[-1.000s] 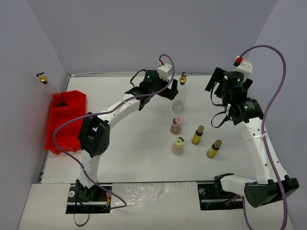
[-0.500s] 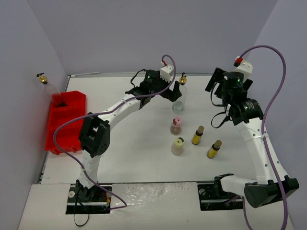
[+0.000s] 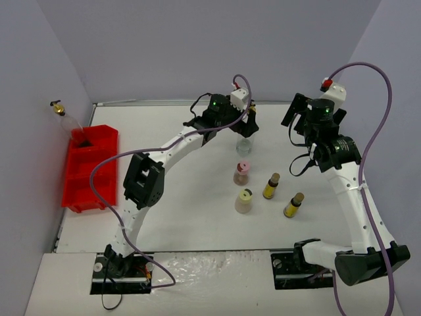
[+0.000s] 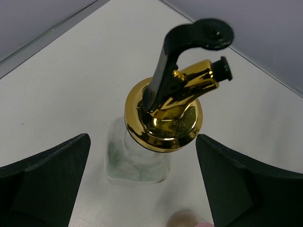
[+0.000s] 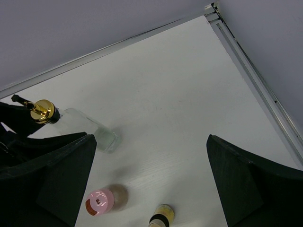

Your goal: Organize the condiment bottles

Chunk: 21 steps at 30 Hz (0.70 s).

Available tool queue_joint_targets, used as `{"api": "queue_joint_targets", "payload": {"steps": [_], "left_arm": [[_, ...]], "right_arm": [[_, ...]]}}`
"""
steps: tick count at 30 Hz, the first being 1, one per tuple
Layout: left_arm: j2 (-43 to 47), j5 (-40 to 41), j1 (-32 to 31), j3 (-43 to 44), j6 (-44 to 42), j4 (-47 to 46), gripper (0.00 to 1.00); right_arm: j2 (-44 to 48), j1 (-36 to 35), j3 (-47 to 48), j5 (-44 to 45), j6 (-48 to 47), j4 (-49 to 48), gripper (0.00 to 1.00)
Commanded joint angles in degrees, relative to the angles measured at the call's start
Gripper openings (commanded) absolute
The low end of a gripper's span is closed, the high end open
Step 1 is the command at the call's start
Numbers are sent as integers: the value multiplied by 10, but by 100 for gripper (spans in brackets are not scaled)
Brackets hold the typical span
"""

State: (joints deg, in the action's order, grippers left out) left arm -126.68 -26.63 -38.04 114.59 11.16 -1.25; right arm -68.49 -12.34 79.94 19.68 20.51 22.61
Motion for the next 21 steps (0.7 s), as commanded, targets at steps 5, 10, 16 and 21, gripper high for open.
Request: {"api": "queue_joint_targets", "payload": {"steps": [5, 10, 16, 21], "left_arm": [[-13, -12, -9, 70, -2, -16, 90], [-18, -5, -10, 68, -15, -11, 79], [-17, 9, -10, 65, -21, -9, 9], [-1, 43, -12, 59, -36, -4, 0]], "right_arm": [[12, 4, 13, 4, -8, -20, 100], [11, 4, 11, 3, -8, -21, 100], [12, 4, 13, 1, -10, -20, 100], [16, 4, 12, 2, -11, -20, 100]]}}
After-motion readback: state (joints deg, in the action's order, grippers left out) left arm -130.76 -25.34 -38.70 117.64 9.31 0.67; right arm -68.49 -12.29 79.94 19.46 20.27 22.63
